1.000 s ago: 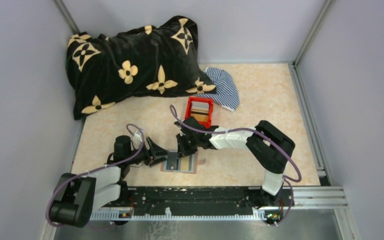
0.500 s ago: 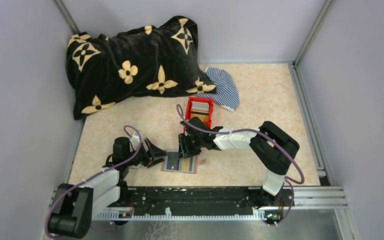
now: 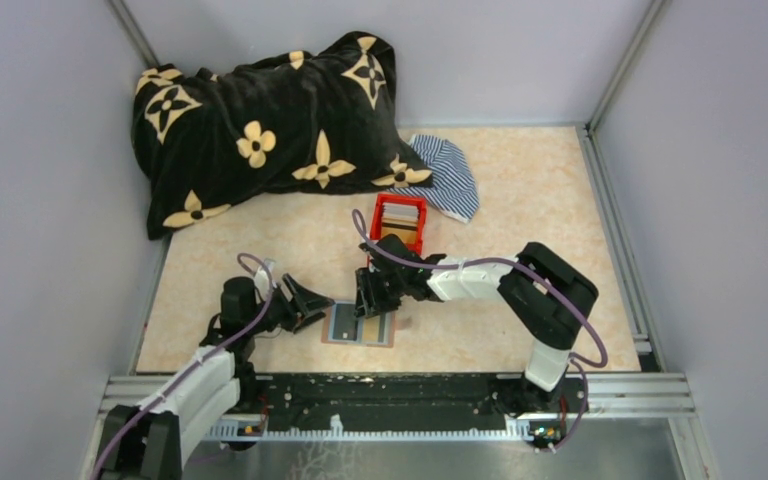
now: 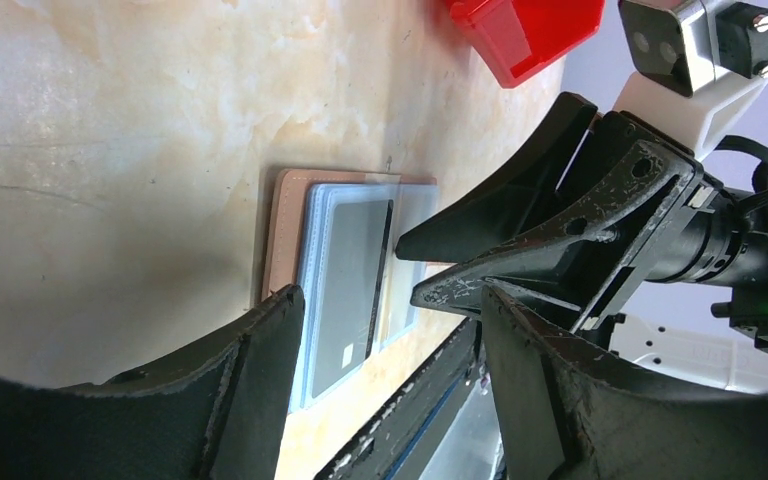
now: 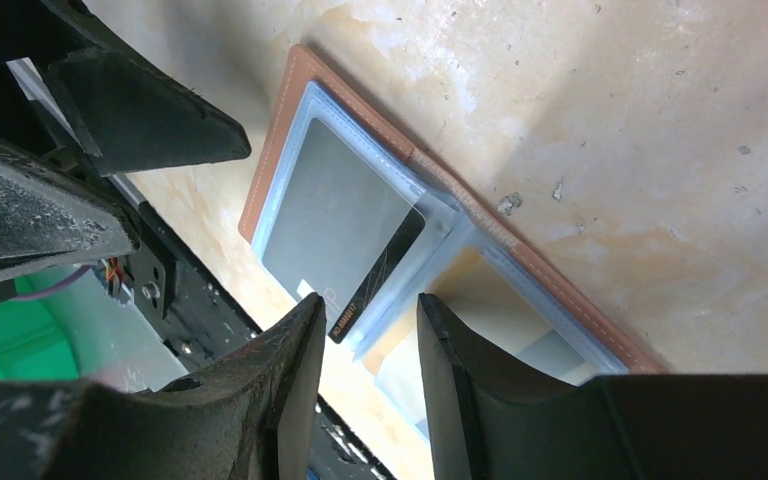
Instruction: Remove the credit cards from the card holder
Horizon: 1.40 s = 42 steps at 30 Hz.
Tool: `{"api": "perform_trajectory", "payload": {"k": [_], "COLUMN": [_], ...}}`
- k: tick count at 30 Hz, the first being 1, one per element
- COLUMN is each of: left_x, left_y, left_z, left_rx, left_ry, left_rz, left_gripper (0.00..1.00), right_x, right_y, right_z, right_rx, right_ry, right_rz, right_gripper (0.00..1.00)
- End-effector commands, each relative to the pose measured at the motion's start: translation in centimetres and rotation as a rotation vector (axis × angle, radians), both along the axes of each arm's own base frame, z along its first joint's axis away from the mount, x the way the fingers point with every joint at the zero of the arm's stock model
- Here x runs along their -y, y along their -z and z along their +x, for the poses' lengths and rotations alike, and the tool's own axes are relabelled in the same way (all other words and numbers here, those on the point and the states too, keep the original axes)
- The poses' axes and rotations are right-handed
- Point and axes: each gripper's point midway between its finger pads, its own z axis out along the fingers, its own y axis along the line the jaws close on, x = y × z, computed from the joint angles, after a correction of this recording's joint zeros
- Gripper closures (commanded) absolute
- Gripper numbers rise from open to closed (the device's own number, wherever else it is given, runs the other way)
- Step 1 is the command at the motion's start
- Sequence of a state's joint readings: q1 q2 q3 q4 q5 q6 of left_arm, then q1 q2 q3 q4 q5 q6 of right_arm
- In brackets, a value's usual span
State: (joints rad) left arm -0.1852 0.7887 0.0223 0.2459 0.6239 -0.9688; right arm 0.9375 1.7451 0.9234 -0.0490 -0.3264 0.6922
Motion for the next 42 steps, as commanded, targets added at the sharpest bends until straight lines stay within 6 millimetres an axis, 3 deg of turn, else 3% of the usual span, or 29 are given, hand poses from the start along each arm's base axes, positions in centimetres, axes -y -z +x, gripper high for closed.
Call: {"api": "perform_trajectory", "payload": {"k": [1, 7, 13, 26, 34, 42], "left_x": [0.2, 1.1, 1.7, 2.5, 2.5, 1.8], "left_y": [-1.2, -1.0, -3.5, -1.2, 1.7, 2.1], "left_z": [0.8, -0.1, 0.3, -0.8, -2.8, -1.7], "left_rx": [0.015, -0.012, 0.087, 0.026, -0.108, -0.089], "left_ry": [-0.012, 0.039, 0.074, 0.147, 0.149, 0.123], "left_rz": [-0.022, -0.099, -0.155, -0.131, -0.141, -0.031], "left_gripper": [0.28, 0.29, 0.28, 0.28, 0.29, 0.29], "right_x": [-0.4, -0.5, -0.7, -0.8, -0.6, -0.6], "right_y": [0.0, 0.1, 0.2, 0.5, 0.5, 1.0], "right_z": [0.3, 0.4, 0.4, 0.2, 0.3, 0.2], "right_rx": [0.006, 0.008, 0.004, -0.005, 0.001, -0.014], "right_ry": [-0.003, -0.001, -0.008, -0.012, -0.014, -0.015], "right_rz": [0.024, 0.025, 0.026, 0.028, 0.02, 0.005], "right_gripper": [0.6, 0.6, 0.6, 0.6, 0.6, 0.6]}}
